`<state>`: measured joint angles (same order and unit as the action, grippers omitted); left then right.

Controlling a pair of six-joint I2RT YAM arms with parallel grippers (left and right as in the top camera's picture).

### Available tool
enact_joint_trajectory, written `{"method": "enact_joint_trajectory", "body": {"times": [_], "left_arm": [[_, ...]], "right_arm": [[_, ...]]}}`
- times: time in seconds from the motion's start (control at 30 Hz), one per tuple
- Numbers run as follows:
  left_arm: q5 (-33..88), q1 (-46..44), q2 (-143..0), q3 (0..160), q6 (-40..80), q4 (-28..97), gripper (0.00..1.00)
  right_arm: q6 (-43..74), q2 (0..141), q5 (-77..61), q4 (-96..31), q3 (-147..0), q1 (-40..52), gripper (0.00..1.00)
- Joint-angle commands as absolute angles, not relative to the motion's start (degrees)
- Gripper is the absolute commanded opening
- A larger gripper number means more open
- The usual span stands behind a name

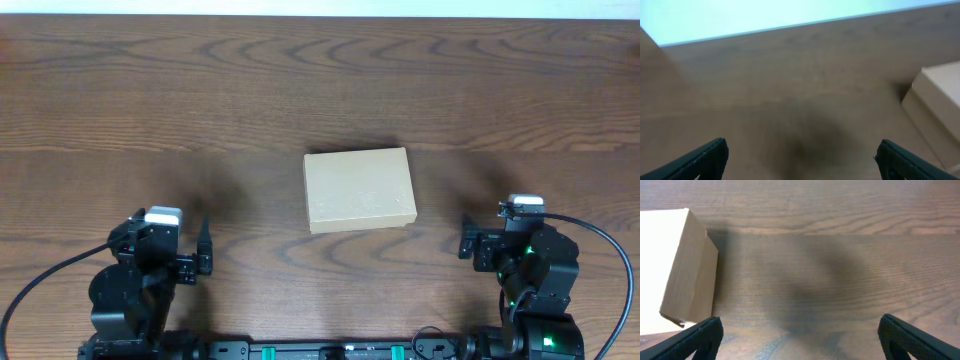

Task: Pack container

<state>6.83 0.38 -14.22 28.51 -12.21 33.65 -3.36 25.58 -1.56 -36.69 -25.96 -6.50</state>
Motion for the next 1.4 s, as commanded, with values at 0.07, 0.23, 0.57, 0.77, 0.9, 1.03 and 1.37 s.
{"method": "enact_joint_trajectory", "body": {"times": [0.07, 0.23, 0.57, 0.77, 0.9, 1.03, 1.37], "left_arm": [[5.96, 0.73, -13.85, 28.23, -11.99, 40.07, 0.95], [5.96, 0.73, -13.85, 28.23, -11.99, 48.56, 0.96], [5.96, 0.73, -13.85, 28.21, -11.99, 59.79, 0.95], [5.96, 0.73, -13.85, 28.23, -11.99, 59.79, 0.95], [5.96, 0.73, -13.85, 28.21, -11.99, 59.79, 0.95], [5.96, 0.73, -13.85, 28.21, -11.99, 59.79, 0.96], [5.96, 0.73, -13.85, 28.21, -11.99, 59.79, 0.95]], "right_arm": [[-3.05, 25.12, -1.32, -37.17, -25.78, -5.93, 0.99], [-3.05, 25.12, -1.32, -37.17, -25.78, -5.93, 0.99], [-3.05, 25.12, -1.32, -37.17, -25.78, -5.93, 0.99], [-3.90, 25.10, 1.89, -37.21, -25.76, -5.48, 0.99], [-3.70, 24.40, -0.30, -31.92, -25.76, -4.54, 0.99], [-3.68, 20.75, -2.00, -21.39, -25.76, -3.03, 0.99], [-3.92, 9.08, 1.67, -0.43, -25.74, 2.39, 0.99]]}}
